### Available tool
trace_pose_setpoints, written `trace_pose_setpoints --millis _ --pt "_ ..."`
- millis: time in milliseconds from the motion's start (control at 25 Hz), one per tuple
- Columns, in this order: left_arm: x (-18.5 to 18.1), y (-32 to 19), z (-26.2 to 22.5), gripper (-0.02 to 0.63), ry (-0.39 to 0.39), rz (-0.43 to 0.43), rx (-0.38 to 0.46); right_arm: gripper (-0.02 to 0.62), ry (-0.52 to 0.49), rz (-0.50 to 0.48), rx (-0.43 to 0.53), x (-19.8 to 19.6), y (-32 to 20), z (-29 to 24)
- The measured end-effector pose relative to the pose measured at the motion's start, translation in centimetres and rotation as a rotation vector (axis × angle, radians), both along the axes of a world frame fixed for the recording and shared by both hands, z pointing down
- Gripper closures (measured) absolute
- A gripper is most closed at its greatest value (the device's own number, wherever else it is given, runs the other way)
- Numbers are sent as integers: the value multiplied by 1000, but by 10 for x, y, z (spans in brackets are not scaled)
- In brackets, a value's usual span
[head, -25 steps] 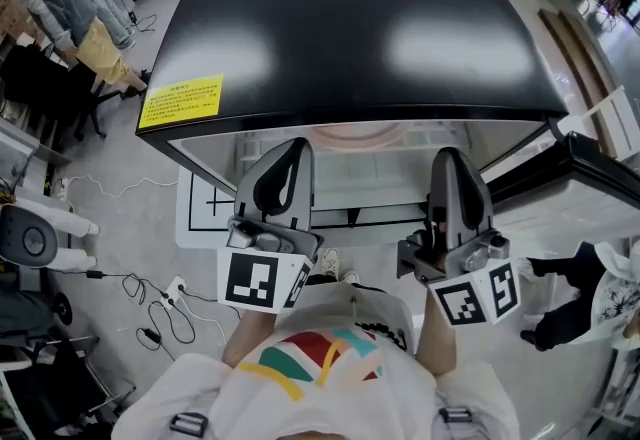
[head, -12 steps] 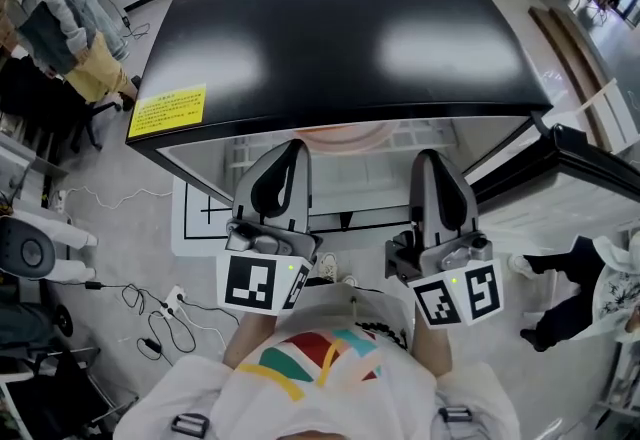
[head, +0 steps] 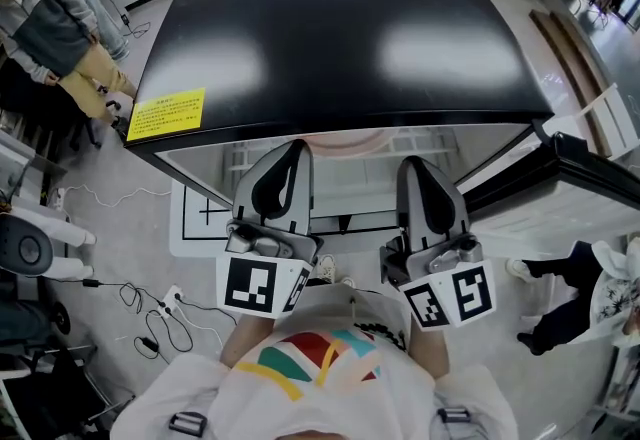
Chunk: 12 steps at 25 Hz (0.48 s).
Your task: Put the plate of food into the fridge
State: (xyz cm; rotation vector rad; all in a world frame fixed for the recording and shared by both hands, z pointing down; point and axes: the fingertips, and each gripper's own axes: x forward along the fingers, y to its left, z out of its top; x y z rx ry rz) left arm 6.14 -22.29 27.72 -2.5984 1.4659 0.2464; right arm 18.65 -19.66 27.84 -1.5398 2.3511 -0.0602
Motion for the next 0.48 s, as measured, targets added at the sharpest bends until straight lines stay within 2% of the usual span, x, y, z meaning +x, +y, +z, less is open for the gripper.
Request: trace_pose_setpoints --millis 480 --pt "-3 -4 1 600 0 -9 -2 595 65 14 -14 -8 -4 5"
